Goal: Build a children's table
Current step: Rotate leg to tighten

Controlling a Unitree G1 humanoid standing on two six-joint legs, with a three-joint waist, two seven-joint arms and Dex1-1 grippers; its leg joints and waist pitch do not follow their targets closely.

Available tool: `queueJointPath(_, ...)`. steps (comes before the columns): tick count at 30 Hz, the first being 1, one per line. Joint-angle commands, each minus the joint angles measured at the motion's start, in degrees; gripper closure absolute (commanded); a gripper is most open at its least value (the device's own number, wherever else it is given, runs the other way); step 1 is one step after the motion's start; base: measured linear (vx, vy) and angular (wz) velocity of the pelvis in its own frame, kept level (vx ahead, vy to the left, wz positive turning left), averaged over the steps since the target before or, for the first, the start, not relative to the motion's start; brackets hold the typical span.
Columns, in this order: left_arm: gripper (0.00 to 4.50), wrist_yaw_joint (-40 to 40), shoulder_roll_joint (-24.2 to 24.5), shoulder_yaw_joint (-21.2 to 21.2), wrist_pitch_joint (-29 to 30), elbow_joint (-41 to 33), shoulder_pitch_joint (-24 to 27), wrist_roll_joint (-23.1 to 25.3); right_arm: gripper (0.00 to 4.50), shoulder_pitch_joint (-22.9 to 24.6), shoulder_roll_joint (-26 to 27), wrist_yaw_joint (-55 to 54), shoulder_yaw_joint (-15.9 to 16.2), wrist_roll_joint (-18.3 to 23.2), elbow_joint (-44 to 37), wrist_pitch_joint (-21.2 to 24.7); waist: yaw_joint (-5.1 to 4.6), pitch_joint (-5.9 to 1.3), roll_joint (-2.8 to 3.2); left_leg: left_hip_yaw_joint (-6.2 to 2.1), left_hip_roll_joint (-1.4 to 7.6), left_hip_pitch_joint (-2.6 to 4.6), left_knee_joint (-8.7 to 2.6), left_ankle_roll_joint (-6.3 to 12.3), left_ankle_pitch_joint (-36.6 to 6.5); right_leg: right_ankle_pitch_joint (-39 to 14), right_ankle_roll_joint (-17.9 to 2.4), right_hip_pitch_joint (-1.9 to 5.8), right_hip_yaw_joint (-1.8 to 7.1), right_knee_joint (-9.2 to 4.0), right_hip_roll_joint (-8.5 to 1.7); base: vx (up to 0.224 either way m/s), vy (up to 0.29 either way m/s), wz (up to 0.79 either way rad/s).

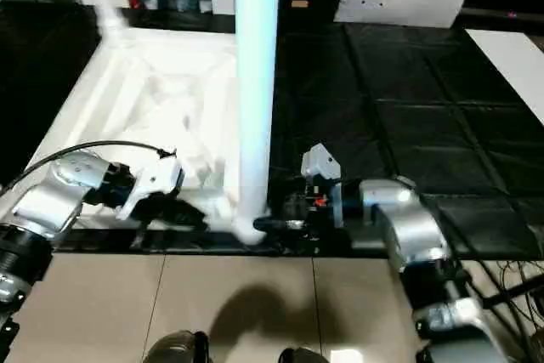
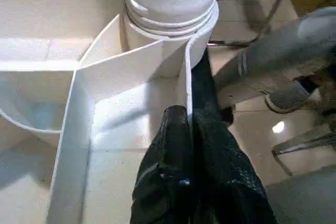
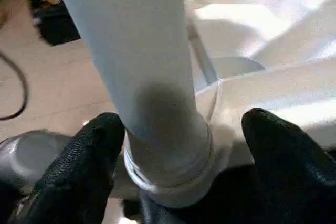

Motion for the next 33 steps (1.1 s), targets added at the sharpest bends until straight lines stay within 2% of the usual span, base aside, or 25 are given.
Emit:
queueJointPath(1,4.50,-3.20,-0.63,-2.88,-0.93,-2.80,-0.03,-0.46,1.00,-1.02,0.05,1.83,0.86,0.37,0.62,-0.61,-0.41,-3.86,0.07,-1.88,4.75,2.02,-3.64,4.63,-7.27,-4.71,-14.47,2.29,3.46,-3.38,-6.24,0.000,0.000,0.00)
queueJointPath(3,4.50,-3.16,-0.79,-3.05,-0.66,-3.36,0.10,-0.73,1.09,-1.49,0.62,2.43,1.06,0.73,0.93,-0.74,-0.11,-3.86,-0.09,-1.84,4.75,2.02,-3.59,4.73,-7.15,-4.69,-14.48,2.28,3.50,-3.33,-6.23,0.000,0.000,0.00)
queueJointPath(7,4.50,-3.37,-1.02,-3.09,-0.79,-3.56,0.31,-0.79,1.43,-1.93,1.11,4.09,1.71,1.26,0.99,-0.64,-0.10,-3.80,-0.03,-1.94,4.74,1.96,-3.68,4.42,-7.67,-5.65,-14.18,2.26,3.45,-3.38,-6.22,0.000,0.000,0.00)
queueJointPath(10,4.50,-3.43,-1.18,-3.05,-0.89,-3.55,0.42,-0.69,1.80,-1.95,1.14,5.02,2.13,1.51,0.94,-0.05,-0.05,-3.81,-0.05,-1.89,4.70,2.00,-3.65,4.27,-7.49,-5.46,-14.08,2.28,3.52,-3.40,-6.25,0.000,0.000,0.00)
queueJointPath(13,4.50,-3.46,-1.09,-3.17,-1.15,-3.25,0.38,-0.65,1.87,-2.02,0.79,6.35,2.63,1.80,1.14,0.61,-0.05,-3.84,-0.05,-1.91,4.68,1.94,-3.60,4.51,-7.06,-4.79,-14.11,2.31,3.47,-3.30,-6.18,0.000,0.000,0.00)
queueJointPath(15,4.50,-3.30,-1.06,-3.26,-1.34,-2.88,0.21,-0.58,2.14,-1.98,0.61,7.18,2.48,1.97,1.26,1.06,-0.07,-3.86,-0.38,-1.84,4.64,1.93,-3.57,4.81,-6.73,-4.51,-14.21,2.34,3.46,-3.28,-6.17,0.000,0.000,0.00)
queueJointPath(21,4.50,-1.79,-1.65,-2.22,-0.07,-2.66,0.19,-1.16,2.38,-1.50,1.15,6.53,1.90,3.43,0.12,3.73,-0.05,-3.68,-0.27,-1.93,4.74,2.02,-3.75,3.97,-8.22,-8.29,-13.39,2.23,3.52,-3.65,-6.26,0.000,0.000,0.00)
queueJointPath(22,4.50,-0.68,-2.04,-1.63,0.88,-2.71,0.18,-1.38,2.38,-1.04,1.61,5.67,1.49,4.22,-0.85,5.30,0.00,-3.57,0.40,-2.00,4.74,2.00,-3.73,3.75,-8.40,-8.30,-13.39,2.10,3.58,-3.66,-6.33,0.000,0.000,0.00)
queueJointPath(24,4.50,4.48,-4.11,0.19,4.57,-2.35,-0.60,-1.50,2.39,0.69,4.42,-0.73,0.17,4.97,-3.82,8.73,-0.08,-3.53,0.03,-1.96,4.83,2.10,-3.89,3.33,-8.75,-7.50,-13.43,2.07,3.63,-3.67,-6.14,0.000,0.000,0.00)
queueJointPath(25,4.50,5.15,-4.39,0.36,5.10,-2.35,-0.70,-1.48,2.39,0.89,4.86,-1.80,0.03,4.92,-4.15,9.17,-0.09,-3.35,0.37,-2.03,4.84,2.08,-4.00,2.93,-9.15,-8.02,-13.45,1.93,3.69,-3.72,-6.18,0.000,0.000,0.00)
queueJointPath(28,4.50,11.19,-7.53,1.83,9.65,-2.16,-1.57,-1.38,2.39,2.02,8.94,-11.79,-0.22,1.92,-5.55,9.31,-0.58,-3.10,-0.03,-2.37,4.56,1.91,-4.32,0.80,-12.60,-14.88,-12.13,2.10,3.77,-4.49,-6.71,0.000,0.000,0.00)
queueJointPath(30,4.50,14.32,-8.87,2.26,11.90,-1.39,-2.28,-0.65,2.39,1.81,11.16,-16.97,-0.66,0.49,-5.32,10.15,-1.54,-2.89,-0.17,-2.66,4.41,1.87,-4.65,-0.54,-14.35,-19.71,-10.56,2.07,3.83,-4.99,-6.77,0.000,0.000,0.00)
queueJointPath(31,4.50,17.12,-10.36,3.05,13.34,-0.31,-3.02,-0.56,2.39,1.41,13.30,-21.15,-1.24,-0.05,-5.20,11.61,-1.74,-2.98,0.07,-2.77,4.39,1.89,-4.62,-0.77,-14.38,-20.08,-10.33,2.17,3.84,-5.02,-6.86,0.000,0.000,0.00)
queueJointPath(33,4.50,22.33,-13.13,4.31,15.37,2.00,-4.61,-0.18,2.41,-0.05,18.02,-30.14,-3.06,-1.06,-3.94,13.98,-2.95,-2.80,-0.12,-2.93,4.15,1.63,-4.77,-1.40,-14.88,-21.03,-9.98,2.15,3.78,-5.10,-6.64,0.000,0.000,0.00)
